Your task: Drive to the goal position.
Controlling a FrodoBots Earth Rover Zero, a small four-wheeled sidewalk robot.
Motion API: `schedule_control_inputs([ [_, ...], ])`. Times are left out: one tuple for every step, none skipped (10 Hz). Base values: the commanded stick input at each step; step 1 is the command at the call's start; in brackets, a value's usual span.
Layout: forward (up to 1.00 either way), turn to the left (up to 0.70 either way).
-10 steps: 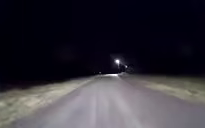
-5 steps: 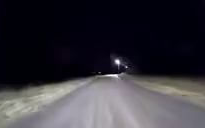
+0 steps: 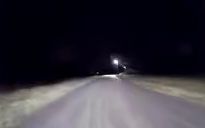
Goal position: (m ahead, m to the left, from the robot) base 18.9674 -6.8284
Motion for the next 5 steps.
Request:
schedule_control_inputs([
  [1.00,0.00],
  [1.00,0.00],
  [1.00,0.00],
  [1.00,0.00],
  [1.00,0.00],
])
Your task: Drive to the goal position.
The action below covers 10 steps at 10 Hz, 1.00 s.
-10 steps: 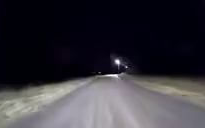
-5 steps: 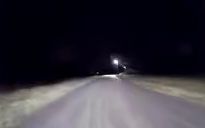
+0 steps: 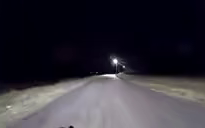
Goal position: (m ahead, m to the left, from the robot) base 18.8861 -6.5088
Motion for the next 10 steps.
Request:
schedule_control_inputs([
  [1.00,0.00],
  [1.00,0.00],
  [1.00,0.00],
  [1.00,0.01],
  [1.00,0.04],
  [1.00,0.06],
  [1.00,0.05],
  [1.00,0.09],
  [1.00,0.09],
  [1.00,0.05],
])
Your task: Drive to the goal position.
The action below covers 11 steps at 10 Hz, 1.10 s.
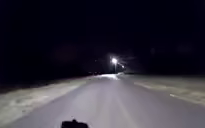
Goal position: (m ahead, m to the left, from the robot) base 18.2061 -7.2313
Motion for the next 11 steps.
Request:
schedule_control_inputs([
  [1.00,0.05],
  [1.00,0.05],
  [1.00,0.05],
  [1.00,0.05],
  [1.00,0.05],
  [1.00,0.05],
  [1.00,0.05],
  [1.00,0.05],
  [1.00,0.04],
  [1.00,0.05],
  [1.00,0.05],
])
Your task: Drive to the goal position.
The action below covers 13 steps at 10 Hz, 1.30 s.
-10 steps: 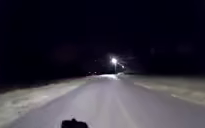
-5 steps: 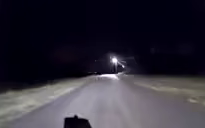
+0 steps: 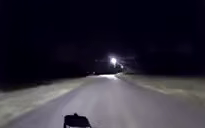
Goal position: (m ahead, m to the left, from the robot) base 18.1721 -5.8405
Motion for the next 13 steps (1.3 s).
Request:
schedule_control_inputs([
  [1.00,0.04],
  [1.00,0.04],
  [1.00,0.04],
  [1.00,0.09],
  [1.00,0.10],
  [1.00,0.10],
  [1.00,0.10],
  [1.00,0.10],
  [1.00,0.10],
  [1.00,0.11],
  [1.00,0.12],
  [1.00,0.12],
  [1.00,0.10],
])
